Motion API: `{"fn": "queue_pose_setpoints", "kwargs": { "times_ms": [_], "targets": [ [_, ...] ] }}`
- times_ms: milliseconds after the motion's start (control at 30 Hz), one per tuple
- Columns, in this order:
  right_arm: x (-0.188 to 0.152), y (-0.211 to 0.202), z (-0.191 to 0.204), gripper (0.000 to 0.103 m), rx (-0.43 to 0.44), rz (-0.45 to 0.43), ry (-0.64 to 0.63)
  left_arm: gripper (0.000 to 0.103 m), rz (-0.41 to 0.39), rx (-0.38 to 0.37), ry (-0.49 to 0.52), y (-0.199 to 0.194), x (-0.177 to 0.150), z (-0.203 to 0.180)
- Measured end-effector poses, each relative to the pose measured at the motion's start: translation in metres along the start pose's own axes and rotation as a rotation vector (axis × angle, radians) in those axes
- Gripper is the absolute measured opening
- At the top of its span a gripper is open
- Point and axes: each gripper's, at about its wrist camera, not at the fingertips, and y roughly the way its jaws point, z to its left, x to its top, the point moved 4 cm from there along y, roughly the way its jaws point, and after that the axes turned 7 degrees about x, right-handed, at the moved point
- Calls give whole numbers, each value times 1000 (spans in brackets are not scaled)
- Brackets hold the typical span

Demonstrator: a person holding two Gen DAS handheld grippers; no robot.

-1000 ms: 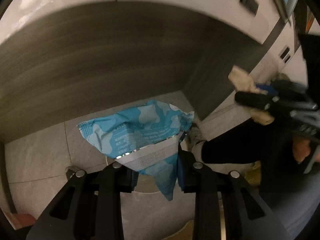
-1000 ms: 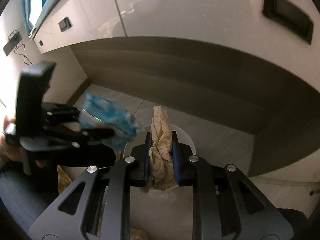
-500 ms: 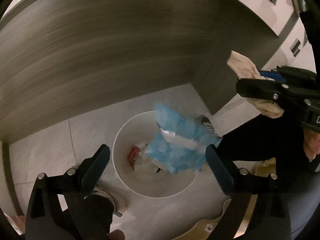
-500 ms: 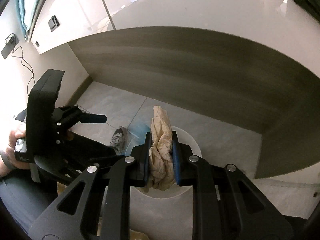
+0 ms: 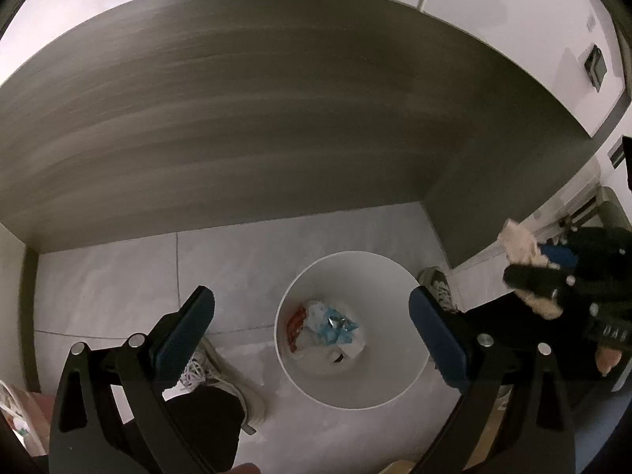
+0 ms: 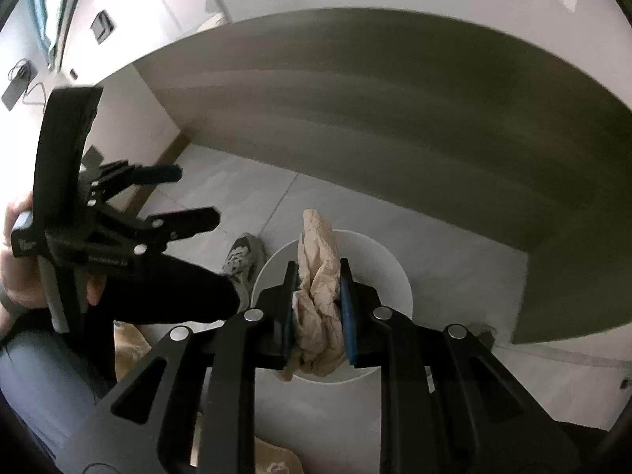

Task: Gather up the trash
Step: 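Open the left tool to drop the bag while the right tool drops the cloth, then raise both open tools back toward the mattress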

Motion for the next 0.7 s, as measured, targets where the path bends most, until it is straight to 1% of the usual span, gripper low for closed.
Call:
{"fn": "queue_pose_setpoints", "kwargs": {
  "times_ms": [100,133,167,200,233,267,433,533,600,700],
  "targets": [
    [-1,6,4,19,7,15,-22,97,-4,1,-5,-1,1,4],
    [0,8,5,23,-1,22,-31,97,-5,3,-8,1,1,7],
    [-2,11,2,44,-9,25,-33,97,-7,5,-12,1,1,8],
    [-2,12,2,79,-21,29,-32,97,-7,4,-16,3,1,8],
    [-2,13,-1,92,-48,26,-26,97,-8,5,-22,3,2,9],
    [0,12,-5,98,-75,11,-13,97,-10,8,-26,3,3,11],
    [1,9,-16,98,-86,-6,39,97,-16,12,-35,2,2,11],
    [1,5,-15,98,-87,-25,51,97,-28,15,-28,-3,3,10],
    [1,-2,-15,98,-87,-45,50,97,-40,16,-22,-10,3,8],
    [-2,-14,-9,98,-91,-80,53,97,-74,16,-3,-32,2,2]
  ]
}}
